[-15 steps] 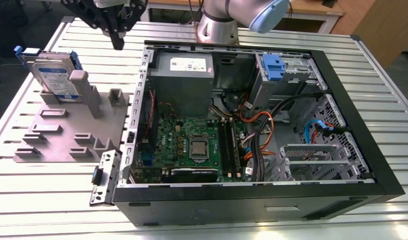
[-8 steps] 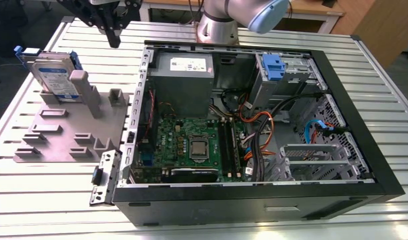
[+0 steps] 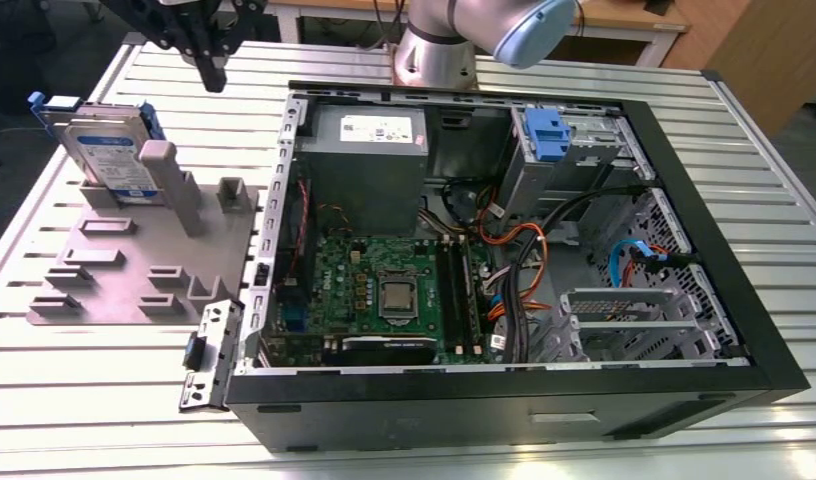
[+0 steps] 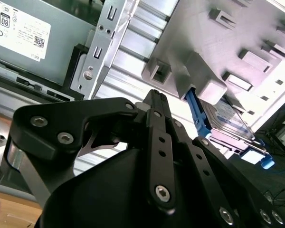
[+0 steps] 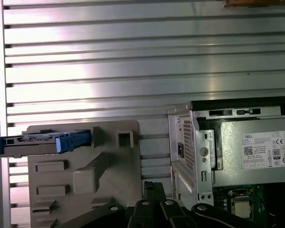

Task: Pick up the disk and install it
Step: 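Reach for the disk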

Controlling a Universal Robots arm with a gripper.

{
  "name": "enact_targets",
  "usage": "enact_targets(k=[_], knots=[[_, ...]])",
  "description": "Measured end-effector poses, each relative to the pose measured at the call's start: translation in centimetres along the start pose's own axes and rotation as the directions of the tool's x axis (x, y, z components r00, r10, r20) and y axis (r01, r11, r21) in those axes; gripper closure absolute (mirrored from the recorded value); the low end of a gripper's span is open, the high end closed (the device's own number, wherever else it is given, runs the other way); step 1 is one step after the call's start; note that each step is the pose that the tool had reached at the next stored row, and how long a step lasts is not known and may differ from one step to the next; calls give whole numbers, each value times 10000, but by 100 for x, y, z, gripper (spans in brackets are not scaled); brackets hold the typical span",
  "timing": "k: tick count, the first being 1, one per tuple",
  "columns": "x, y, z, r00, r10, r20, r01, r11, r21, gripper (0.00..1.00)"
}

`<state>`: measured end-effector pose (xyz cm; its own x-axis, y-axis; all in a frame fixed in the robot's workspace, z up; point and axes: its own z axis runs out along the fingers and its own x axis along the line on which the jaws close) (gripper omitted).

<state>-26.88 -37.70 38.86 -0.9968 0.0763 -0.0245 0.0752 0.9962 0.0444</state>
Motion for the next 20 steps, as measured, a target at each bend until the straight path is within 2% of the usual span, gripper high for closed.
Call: enact_targets(k=[9,14,17,20], knots=[[7,-1,-1,10000,0,-1,0,10000,1,89],[33,10,-1,10000,-1,-1,1,10000,1,89],[78,33,1,10000,-1,0,1,10000,1,89],[155,87,6,10000,-1,-1,1,10000,1,89]])
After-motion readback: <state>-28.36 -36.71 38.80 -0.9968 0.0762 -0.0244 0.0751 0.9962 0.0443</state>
